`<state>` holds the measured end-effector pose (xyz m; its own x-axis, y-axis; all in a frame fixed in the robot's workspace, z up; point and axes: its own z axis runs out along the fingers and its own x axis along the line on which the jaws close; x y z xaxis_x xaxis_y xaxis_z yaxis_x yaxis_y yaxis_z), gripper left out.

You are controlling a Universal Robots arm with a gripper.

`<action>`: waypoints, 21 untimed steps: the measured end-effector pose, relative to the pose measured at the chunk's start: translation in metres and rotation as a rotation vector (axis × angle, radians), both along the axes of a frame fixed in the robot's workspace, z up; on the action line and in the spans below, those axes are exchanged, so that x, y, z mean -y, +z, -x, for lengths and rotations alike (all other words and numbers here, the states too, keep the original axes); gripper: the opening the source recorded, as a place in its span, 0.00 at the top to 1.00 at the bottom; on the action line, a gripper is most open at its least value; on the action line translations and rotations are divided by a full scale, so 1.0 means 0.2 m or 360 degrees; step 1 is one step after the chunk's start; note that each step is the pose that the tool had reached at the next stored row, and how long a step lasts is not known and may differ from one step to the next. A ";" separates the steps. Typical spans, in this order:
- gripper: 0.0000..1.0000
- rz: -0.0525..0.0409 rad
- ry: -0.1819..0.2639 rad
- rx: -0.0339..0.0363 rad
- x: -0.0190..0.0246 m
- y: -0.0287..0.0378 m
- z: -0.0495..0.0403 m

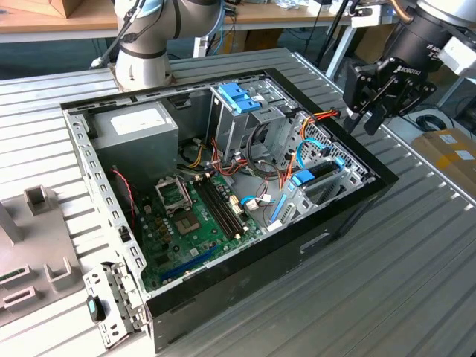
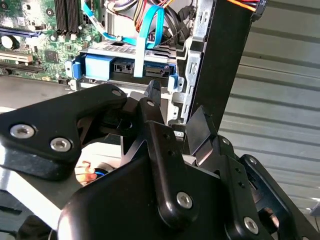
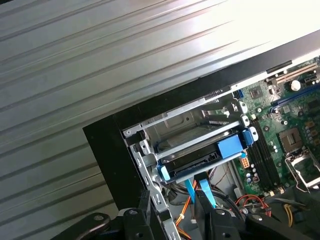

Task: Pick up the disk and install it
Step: 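Insert the first disk wire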

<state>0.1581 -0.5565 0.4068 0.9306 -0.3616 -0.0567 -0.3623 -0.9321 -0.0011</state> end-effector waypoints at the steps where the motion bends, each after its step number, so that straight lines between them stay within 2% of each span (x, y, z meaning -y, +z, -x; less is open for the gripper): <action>1: 0.52 -0.0002 0.0007 0.0000 -0.001 0.000 -0.003; 3: 0.52 -0.0006 0.0022 0.0000 -0.006 -0.001 -0.008; 5: 0.52 -0.0015 0.0081 0.0000 -0.086 -0.010 -0.019; 6: 0.52 -0.0016 0.0097 0.0000 -0.104 -0.012 -0.021; 14: 0.52 -0.0018 0.0136 0.0000 -0.148 -0.017 -0.023; 21: 0.52 -0.0019 0.0162 0.0000 -0.169 -0.019 -0.028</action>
<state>0.1637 -0.5226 0.4029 0.9625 -0.2642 -0.0606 -0.2654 -0.9640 -0.0125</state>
